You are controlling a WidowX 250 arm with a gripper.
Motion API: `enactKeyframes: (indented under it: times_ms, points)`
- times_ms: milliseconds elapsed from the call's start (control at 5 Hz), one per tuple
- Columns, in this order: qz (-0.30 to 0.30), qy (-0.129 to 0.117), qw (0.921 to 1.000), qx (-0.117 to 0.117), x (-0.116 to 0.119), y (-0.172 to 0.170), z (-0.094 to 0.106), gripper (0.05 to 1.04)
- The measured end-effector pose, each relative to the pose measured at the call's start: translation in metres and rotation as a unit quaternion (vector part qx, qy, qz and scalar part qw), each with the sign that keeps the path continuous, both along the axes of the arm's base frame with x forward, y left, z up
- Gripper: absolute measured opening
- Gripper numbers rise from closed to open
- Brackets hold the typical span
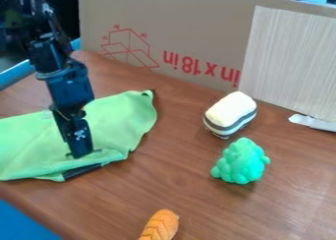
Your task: Unfold the cloth from bottom right to top left
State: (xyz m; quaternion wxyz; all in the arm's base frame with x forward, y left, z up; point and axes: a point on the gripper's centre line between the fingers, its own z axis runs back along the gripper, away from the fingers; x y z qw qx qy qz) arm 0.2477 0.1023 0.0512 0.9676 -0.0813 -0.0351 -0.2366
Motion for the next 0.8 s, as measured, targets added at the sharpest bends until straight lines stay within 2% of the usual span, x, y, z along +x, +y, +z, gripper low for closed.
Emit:
enactKeyframes:
  times_ms: [400,600,800]
  points:
    - [-0.02,0.008,0.9997,0.014,-0.008,0.001,-0.01,1.001]
    - [-0.025,0.015,0.9994,0.018,-0.012,-0.004,-0.015,0.956]
    - [-0.022,0.014,0.9994,0.025,-0.012,-0.004,-0.017,0.741]
